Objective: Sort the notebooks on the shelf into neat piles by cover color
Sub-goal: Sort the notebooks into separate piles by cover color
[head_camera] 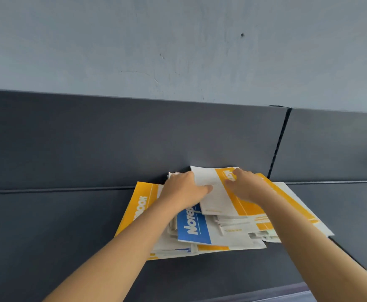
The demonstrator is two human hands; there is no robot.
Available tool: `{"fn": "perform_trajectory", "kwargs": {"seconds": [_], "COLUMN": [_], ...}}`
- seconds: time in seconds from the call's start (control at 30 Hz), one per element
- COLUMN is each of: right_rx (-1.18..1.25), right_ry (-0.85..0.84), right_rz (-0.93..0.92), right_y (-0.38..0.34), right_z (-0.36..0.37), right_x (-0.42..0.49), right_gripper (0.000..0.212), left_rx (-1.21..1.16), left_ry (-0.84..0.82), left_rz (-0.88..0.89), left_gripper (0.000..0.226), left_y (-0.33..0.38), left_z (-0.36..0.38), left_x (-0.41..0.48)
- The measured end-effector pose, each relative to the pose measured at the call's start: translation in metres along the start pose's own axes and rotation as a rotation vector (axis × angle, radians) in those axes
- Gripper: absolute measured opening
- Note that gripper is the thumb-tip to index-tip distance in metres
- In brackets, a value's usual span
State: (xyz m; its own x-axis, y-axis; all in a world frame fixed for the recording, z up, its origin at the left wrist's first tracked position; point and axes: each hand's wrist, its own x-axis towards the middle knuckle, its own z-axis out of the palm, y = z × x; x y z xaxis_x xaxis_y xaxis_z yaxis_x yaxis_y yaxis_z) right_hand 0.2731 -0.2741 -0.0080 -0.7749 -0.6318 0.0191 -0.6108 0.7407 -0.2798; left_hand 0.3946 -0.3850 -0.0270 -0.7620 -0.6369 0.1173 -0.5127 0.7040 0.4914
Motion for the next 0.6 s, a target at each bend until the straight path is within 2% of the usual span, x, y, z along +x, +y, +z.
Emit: {"fn": "perform_trajectory", "kwargs": {"seconds": [0.1,0.17,0.27,0.37,0.4,0.5,0.6], "right_rx": [0.11,0.183,0.259,0.387,0.44,0.556,0.526], "right_ry": [-0.019,0.016,0.018,0.018,0.023,0.043,0.022], "right_rz": [0.03,0.046,0.036,0.013,0.01,-0.024,-0.056], "right_y": [0.01,0.017,0.021,0.023,0.025,0.034,0.043], "right_z": [-0.007,-0.004,-0.002,-0.002,-0.002,-0.002,-0.003], "right_x": [0.007,0.014,0.025,0.035,0.038,0.044,0.045], "right_gripper": [0.054,0.055,0.05,0.05,0.05,0.045,0.049], "left_rx": [-0.211,-0.373,-0.463,-0.518,-0.545,-0.56,-0.465], "left_ry": [-0.033,-0.034,0.014,0.043,0.058,0.107,0.167], "left_rz": [-0.076,-0.093,-0.118,-0.114,-0.116,-0.137,-0.097], "left_gripper": [0.059,0.047,0.029,0.031,0.036,0.072,0.076], "left_y": [0.018,0.024,0.022,0.016,0.013,0.005,-0.001], "left_z": [0.01,0.017,0.022,0.021,0.02,0.017,0.015], "left_x": [0.008,0.012,0.016,0.018,0.019,0.02,0.019]}}
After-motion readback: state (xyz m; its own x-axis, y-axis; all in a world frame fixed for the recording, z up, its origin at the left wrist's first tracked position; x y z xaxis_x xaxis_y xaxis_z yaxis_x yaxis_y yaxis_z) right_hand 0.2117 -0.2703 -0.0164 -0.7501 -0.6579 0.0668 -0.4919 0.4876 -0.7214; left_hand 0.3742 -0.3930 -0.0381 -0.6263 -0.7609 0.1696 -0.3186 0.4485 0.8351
